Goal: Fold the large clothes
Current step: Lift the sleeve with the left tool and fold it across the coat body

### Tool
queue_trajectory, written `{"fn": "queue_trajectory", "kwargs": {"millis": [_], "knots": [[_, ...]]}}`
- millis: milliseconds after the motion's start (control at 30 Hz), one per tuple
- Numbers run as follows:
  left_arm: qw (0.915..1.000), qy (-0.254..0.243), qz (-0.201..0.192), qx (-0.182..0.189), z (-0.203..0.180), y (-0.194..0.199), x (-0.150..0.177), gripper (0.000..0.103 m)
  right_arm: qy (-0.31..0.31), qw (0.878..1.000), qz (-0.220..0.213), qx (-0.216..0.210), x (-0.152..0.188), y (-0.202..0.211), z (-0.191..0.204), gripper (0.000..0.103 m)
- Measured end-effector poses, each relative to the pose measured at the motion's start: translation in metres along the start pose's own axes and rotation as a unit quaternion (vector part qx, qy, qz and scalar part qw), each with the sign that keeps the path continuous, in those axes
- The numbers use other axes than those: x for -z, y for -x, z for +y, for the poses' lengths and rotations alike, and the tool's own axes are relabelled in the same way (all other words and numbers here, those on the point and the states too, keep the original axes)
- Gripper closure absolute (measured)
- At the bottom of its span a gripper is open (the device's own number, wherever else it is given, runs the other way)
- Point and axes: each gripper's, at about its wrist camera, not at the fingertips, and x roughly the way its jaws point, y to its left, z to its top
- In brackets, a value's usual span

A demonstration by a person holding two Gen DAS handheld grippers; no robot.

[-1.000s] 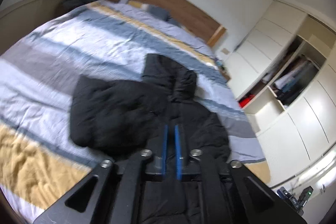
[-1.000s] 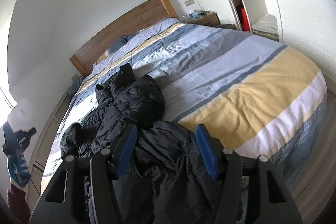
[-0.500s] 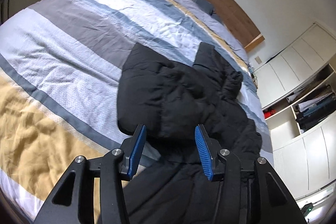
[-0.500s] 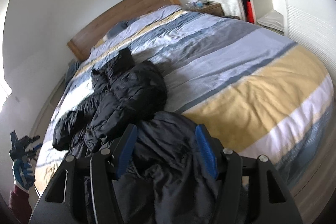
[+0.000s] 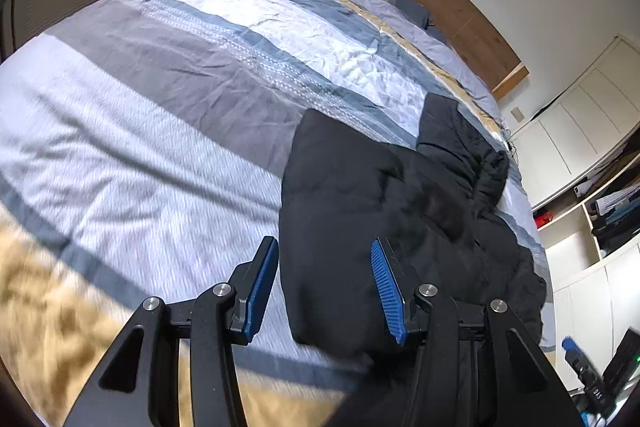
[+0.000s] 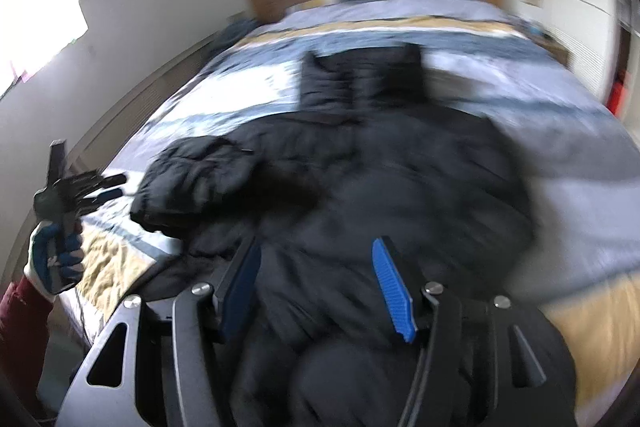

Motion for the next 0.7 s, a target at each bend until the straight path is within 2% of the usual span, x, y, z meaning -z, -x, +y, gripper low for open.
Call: {"fn": "queue_trajectory", "kwargs": {"millis": [200,400,533,700], "knots": [[1.0000,-0.005,-0.004,-0.004,0.008,-0.028,-0.028,0.056,0.104,0.993,0.013,-0.046,-0.061,-0.089,0.086,0.046],[0.9998,-0.017,-0.002,-0.012,0.014,-0.057,-0.042,0.056,0.176,0.982,0.028,-0.063,-0.095,-0.163,0.142,0.046],[0.9997,-0.023,0.000,-0.010,0.015,-0.071,-0.047,0.056,0.183,0.980,0.042,-0.069,-0.106,-0.198,0.154,0.046],[0.9995,-0.029,0.007,-0.010,0.010,-0.088,-0.047,0.056,0.172,0.979,0.085,-0.065,-0.105,-0.241,0.147,0.046]]}}
